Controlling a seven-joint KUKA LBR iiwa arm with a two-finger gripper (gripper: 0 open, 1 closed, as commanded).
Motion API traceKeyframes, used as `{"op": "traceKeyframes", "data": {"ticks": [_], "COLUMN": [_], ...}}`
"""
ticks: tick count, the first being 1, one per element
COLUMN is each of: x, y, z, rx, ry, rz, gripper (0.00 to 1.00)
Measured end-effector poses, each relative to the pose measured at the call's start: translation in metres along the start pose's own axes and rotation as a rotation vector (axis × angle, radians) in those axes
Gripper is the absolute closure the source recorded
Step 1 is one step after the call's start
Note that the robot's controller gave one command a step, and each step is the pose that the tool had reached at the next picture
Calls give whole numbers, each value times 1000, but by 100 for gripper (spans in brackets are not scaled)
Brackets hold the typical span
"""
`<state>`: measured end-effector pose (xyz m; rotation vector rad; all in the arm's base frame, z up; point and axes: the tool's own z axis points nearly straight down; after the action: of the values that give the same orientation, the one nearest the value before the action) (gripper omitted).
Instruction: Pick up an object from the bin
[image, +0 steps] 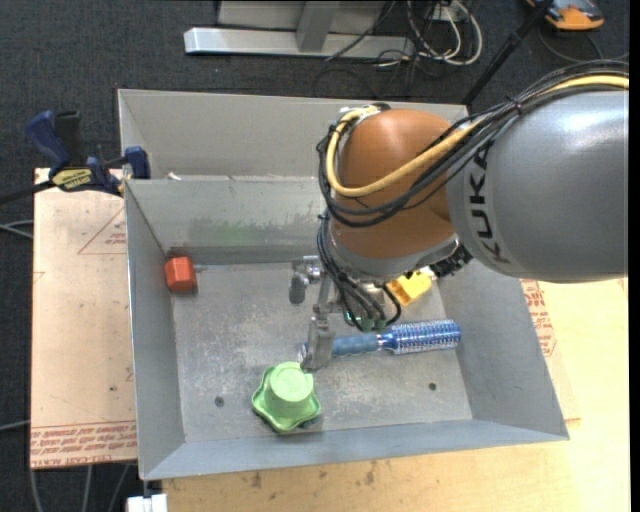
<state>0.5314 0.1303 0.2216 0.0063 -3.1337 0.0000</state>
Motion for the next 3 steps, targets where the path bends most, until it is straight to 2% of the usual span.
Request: {"op": "traceKeyframes", "data": {"ticks": [1, 2, 3], "x": [35, 34, 33], "y": [-13, -1, -1], "z": [138, 149, 147], "rx": [0, 2, 1], "ry": [-5, -19, -24], "rz": [-390, -489, -488], "gripper": [0, 0, 100]}}
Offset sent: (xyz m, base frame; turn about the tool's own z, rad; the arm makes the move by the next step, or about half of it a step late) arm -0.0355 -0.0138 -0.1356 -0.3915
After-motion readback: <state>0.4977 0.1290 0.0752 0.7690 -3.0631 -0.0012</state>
